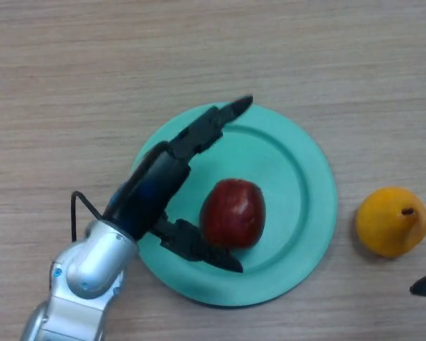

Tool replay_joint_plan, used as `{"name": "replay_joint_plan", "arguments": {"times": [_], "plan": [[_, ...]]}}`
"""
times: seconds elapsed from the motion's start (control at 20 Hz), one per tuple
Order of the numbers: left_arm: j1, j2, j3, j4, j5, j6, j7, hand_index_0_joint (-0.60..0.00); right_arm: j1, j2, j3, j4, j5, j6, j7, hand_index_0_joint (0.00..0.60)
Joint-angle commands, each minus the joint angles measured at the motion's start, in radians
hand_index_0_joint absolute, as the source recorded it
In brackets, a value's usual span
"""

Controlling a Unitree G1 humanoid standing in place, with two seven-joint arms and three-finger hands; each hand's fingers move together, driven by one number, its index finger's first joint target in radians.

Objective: Pick up the red apple and place it on the plate

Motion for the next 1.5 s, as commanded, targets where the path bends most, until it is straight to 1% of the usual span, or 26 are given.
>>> {"name": "replay_joint_plan", "arguments": {"times": [0.05, 0.15, 0.25, 0.3, 0.35, 0.4, 0.45, 0.55, 0.6, 0.65, 0.75, 0.8, 0.9, 0.95, 1.1, 1.15, 1.2, 1.25, 1.3, 1.4, 1.45, 1.5], "plan": [[-0.019, 0.01, 0.05, -0.136, -0.053, 0.001, 0.017, 0.0, 0.006, -0.034, -0.071, -0.053, -0.012, -0.163, -0.04, 0.0], [-0.021, 0.011, 0.086, -0.203, -0.037, 0.041, 0.008, 0.0, 0.006, -0.068, -0.074, -0.053, 0.01, -0.163, -0.063, 0.0], [0.002, 0.018, 0.119, -0.258, -0.015, 0.06, 0.022, 0.0, -0.012, -0.102, -0.065, -0.053, 0.019, -0.148, -0.082, 0.0], [0.017, 0.026, 0.141, -0.296, -0.024, 0.078, 0.024, 0.0, -0.021, -0.11, -0.055, -0.053, 0.013, -0.138, -0.086, 0.0], [0.028, 0.033, 0.179, -0.364, -0.077, 0.138, 0.009, 0.0, -0.026, -0.113, -0.046, -0.053, 0.021, -0.13, -0.084, 0.0], [0.036, 0.044, 0.229, -0.441, -0.159, 0.229, -0.011, 0.0, -0.029, -0.118, -0.045, -0.053, 0.021, -0.12, -0.077, 0.0], [0.038, 0.057, 0.291, -0.509, -0.246, 0.305, -0.013, 0.0, -0.044, -0.117, -0.045, -0.053, 0.027, -0.104, -0.069, 0.0], [0.053, 0.086, 0.391, -0.594, -0.37, 0.381, 0.022, 0.0, -0.072, -0.133, -0.041, -0.053, 0.052, -0.074, -0.062, 0.0], [0.066, 0.1, 0.42, -0.616, -0.4, 0.392, 0.038, 0.0, -0.087, -0.142, -0.045, -0.053, 0.074, -0.061, -0.069, 0.0], [0.077, 0.11, 0.457, -0.641, -0.428, 0.403, 0.049, 0.0, -0.097, -0.138, -0.05, -0.053, 0.082, -0.056, -0.065, 0.0], [0.087, 0.126, 0.511, -0.67, -0.477, 0.424, 0.065, 0.0, -0.113, -0.108, -0.035, -0.053, 0.071, -0.04, -0.039, 0.0], [0.089, 0.132, 0.54, -0.679, -0.509, 0.427, 0.07, 0.0, -0.125, -0.101, -0.023, -0.053, 0.066, -0.027, -0.035, 0.0], [0.085, 0.141, 0.605, -0.692, -0.63, 0.451, 0.087, 0.0, -0.152, -0.095, -0.016, -0.053, 0.071, -0.002, -0.032, 0.0], [0.088, 0.153, 0.634, -0.696, -0.692, 0.466, 0.102, 0.0, -0.159, -0.089, -0.015, -0.053, 0.071, 0.004, -0.028, 0.0], [0.103, 0.184, 0.679, -0.689, -0.795, 0.455, 0.125, 0.0, -0.173, -0.071, -0.017, -0.053, 0.083, 0.019, -0.032, 0.0], [0.103, 0.195, 0.682, -0.686, -0.805, 0.452, 0.132, 0.0, -0.175, -0.079, -0.02, -0.053, 0.103, 0.028, -0.046, 0.0], [0.1, 0.215, 0.694, -0.693, -0.83, 0.482, 0.141, 0.0, -0.172, -0.085, -0.011, -0.053, 0.104, 0.029, -0.057, 0.0], [0.094, 0.227, 0.696, -0.694, -0.831, 0.495, 0.149, 0.0, -0.177, -0.087, -0.008, -0.053, 0.106, 0.037, -0.061, 0.0], [0.085, 0.236, 0.689, -0.696, -0.804, 0.487, 0.154, 0.0, -0.189, -0.103, -0.011, -0.053, 0.119, 0.053, -0.072, 0.0], [0.066, 0.243, 0.694, -0.703, -0.814, 0.502, 0.166, 0.0, -0.204, -0.13, -0.011, -0.053, 0.132, 0.051, -0.086, 0.0], [0.064, 0.246, 0.696, -0.703, -0.826, 0.509, 0.168, 0.0, -0.209, -0.134, -0.008, -0.053, 0.129, 0.046, -0.087, 0.0], [0.064, 0.238, 0.697, -0.695, -0.841, 0.503, 0.176, 0.0, -0.21, -0.13, 0.002, -0.053, 0.113, 0.042, -0.083, 0.0]]}}
